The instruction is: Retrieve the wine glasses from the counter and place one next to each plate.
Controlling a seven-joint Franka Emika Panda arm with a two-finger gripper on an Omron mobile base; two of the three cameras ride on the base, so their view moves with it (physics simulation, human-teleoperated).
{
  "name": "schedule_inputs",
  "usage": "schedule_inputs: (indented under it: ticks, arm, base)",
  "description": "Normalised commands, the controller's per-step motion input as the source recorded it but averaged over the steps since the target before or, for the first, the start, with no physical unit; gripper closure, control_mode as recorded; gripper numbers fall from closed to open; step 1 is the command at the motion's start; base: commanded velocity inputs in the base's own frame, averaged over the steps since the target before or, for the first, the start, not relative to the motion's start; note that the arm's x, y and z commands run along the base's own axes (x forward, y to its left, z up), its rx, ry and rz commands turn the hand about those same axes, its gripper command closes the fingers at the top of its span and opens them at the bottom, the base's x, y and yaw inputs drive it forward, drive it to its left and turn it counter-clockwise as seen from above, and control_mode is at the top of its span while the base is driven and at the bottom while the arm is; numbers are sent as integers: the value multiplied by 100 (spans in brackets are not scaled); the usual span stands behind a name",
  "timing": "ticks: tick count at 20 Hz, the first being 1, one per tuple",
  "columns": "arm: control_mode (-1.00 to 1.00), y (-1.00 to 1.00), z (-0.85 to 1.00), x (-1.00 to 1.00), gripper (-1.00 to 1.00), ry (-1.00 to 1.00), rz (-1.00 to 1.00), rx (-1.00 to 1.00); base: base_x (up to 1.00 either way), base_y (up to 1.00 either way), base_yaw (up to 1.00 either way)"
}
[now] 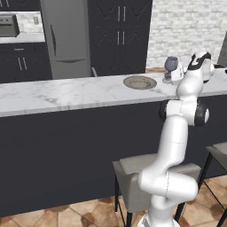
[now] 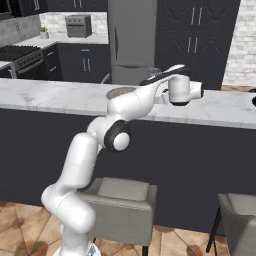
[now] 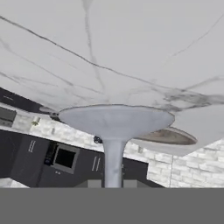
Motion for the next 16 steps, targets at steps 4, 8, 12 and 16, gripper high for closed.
schedule_inputs:
  ticks: [4,8,12,16]
  arm:
    - [-100,10,-32,-5,100,0,0,-1]
    - [-100,9,-7,0,100,-4,0,-3]
    - [-100,2,0,18,100,-5,0,-3]
    - [-100,0,0,23,100,0,0,0]
  base:
    - [0,0,0]
    - [0,0,0]
    - [0,0,0]
    - [0,0,0]
